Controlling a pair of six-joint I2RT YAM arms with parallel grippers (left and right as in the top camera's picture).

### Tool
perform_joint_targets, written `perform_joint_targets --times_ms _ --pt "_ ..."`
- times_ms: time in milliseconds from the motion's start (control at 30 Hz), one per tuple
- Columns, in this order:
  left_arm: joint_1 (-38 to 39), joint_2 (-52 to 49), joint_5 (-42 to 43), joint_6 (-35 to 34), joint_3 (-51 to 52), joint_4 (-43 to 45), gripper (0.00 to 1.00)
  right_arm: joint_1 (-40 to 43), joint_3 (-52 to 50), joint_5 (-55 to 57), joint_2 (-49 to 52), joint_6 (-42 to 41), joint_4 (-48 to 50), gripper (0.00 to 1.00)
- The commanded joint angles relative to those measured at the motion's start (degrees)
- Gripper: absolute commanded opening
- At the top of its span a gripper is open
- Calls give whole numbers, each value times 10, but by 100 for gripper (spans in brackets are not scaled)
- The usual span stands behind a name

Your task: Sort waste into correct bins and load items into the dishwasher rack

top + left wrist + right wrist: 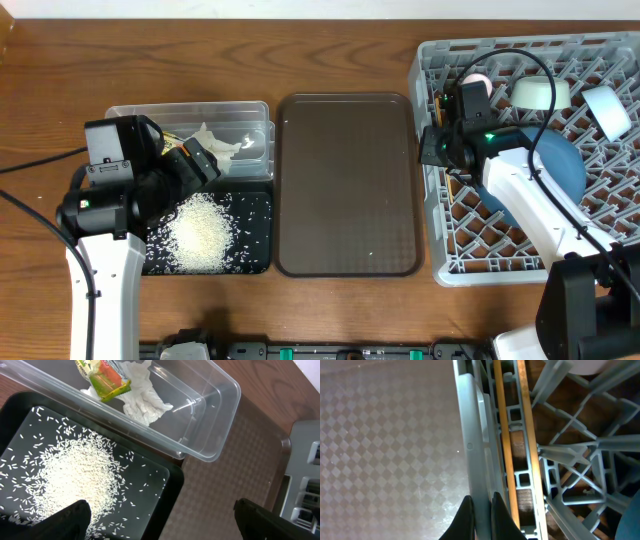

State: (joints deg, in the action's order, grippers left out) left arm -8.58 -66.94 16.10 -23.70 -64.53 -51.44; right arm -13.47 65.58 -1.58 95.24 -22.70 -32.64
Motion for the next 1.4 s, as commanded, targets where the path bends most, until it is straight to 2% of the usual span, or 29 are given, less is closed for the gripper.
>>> perform_joint_targets --times_ms 0,233,967,1367 --pt "-2 6 -8 8 -1 -2 94 -23 -3 -63 20 -87 -8 1" --pt "-2 6 -8 8 -1 -2 95 -23 -3 -40 20 -122 -30 1" --pt "-2 6 -7 7 -1 -2 95 -23 -3 -14 19 -127 -105 1" --pt "-2 6 -8 8 -1 -2 95 -23 -3 -14 19 -158 -133 1"
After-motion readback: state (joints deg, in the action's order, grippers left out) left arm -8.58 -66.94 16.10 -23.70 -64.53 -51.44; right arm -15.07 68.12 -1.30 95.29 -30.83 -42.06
